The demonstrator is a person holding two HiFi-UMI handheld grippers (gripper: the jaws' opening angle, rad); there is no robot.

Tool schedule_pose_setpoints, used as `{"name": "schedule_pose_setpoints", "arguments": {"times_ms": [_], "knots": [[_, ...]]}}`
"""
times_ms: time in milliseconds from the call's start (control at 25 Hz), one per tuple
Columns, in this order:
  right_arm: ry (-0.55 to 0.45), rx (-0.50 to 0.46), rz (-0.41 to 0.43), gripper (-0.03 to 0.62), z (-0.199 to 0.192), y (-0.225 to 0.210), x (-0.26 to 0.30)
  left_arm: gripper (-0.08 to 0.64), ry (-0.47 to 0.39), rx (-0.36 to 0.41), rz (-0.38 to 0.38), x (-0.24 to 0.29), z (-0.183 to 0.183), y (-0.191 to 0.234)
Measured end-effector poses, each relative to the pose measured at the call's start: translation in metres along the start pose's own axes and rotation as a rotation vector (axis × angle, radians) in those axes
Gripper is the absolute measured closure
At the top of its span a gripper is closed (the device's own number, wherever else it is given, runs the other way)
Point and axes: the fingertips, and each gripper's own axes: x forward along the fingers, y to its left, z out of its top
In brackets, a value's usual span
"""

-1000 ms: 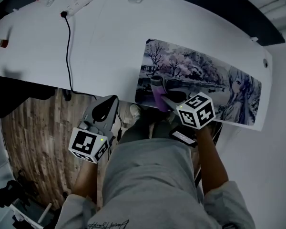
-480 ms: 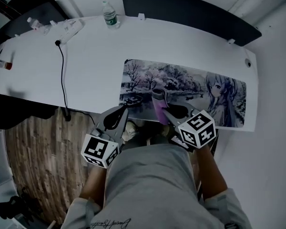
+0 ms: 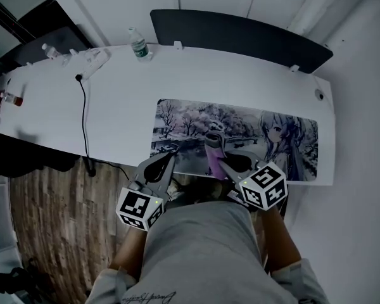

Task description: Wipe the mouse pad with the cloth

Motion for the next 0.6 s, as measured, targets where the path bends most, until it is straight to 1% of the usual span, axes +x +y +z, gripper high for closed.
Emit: {"name": "schedule_pose_setpoints", "arguments": {"times_ms": [240,600], "knots": [[-0.015,0.008,0.016,0.523,-0.003,-0.004,-0.010,0.541,0.012,0.024,0.008,0.001,0.004,-0.009],[-0.032,0.023,0.009,0.523,-0.008,-0.011,-0.018,0.541,0.034,0.022,0.011,0.009,-0.004,-0.018]]}}
